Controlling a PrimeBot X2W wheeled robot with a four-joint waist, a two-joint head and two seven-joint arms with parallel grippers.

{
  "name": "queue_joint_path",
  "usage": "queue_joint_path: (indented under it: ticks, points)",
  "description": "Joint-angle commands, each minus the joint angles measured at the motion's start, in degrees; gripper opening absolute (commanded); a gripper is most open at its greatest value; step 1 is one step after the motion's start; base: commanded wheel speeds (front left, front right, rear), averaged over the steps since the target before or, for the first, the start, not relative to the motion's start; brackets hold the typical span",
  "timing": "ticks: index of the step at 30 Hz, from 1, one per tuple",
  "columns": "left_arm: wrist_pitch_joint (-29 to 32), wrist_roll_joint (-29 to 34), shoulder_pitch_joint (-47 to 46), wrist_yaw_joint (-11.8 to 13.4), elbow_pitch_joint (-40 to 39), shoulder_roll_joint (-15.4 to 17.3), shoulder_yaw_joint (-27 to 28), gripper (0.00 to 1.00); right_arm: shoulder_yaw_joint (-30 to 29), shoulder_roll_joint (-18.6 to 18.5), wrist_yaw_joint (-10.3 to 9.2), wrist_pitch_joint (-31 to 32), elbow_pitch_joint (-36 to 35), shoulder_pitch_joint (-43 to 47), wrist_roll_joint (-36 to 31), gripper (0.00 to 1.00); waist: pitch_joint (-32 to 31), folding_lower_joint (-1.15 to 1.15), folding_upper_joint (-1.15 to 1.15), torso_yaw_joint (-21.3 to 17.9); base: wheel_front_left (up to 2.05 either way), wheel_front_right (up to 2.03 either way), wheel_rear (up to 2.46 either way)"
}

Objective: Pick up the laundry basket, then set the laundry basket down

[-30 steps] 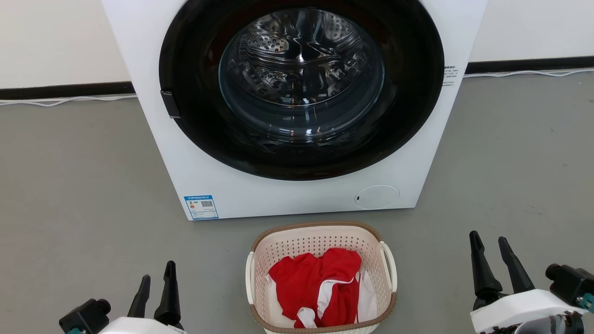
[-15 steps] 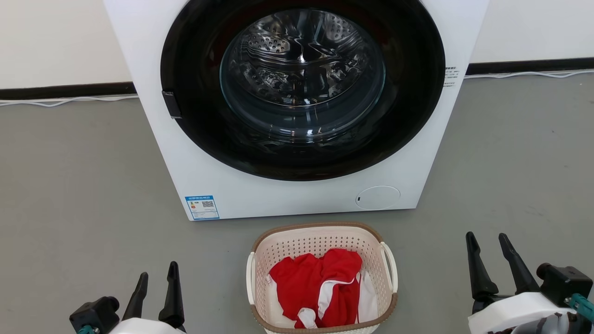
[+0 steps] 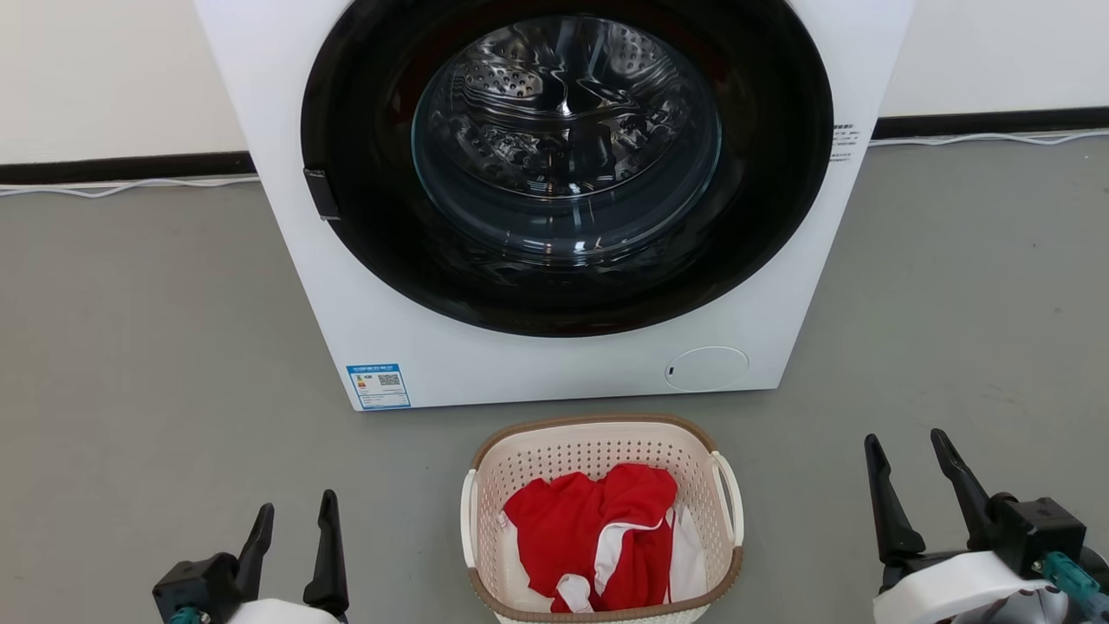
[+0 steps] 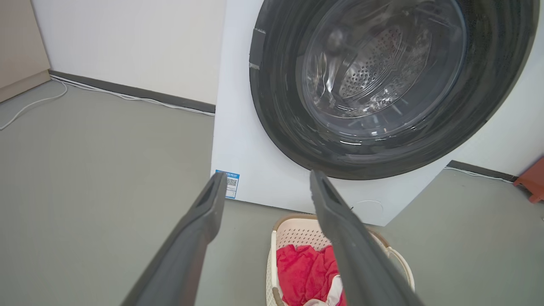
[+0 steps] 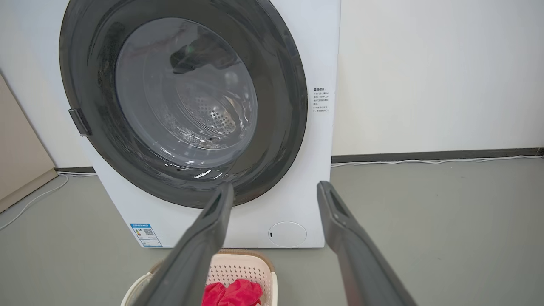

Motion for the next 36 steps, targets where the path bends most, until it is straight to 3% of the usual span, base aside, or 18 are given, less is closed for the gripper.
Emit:
queue_joint_path:
  ticks: [1, 9, 36]
  points:
    - [-0.98, 2.00, -0.77, 0.24, -1.52, 0.66, 1.70, 1.00, 1.01, -0.91, 0.38, -1.20, -1.30, -0.82, -2.08, 1.00, 0.05, 0.00, 0.00, 0.02, 0.00, 0.00, 0.00]
    - [-2.31, 7.22, -0.65, 0.55, -1.42, 0.71, 1.89, 1.00, 0.63, -0.69, 0.41, -2.53, -0.85, -0.72, -7.32, 1.00, 0.14, 0.00, 0.00, 0.01, 0.00, 0.00, 0.00]
    - [-2.31, 7.05, -1.87, -0.05, -1.14, 0.71, 1.62, 1.00, -0.16, -0.33, 0.41, -2.53, -0.40, -1.57, -6.59, 1.00, 2.33, 0.00, 0.00, 0.21, 0.00, 0.00, 0.00]
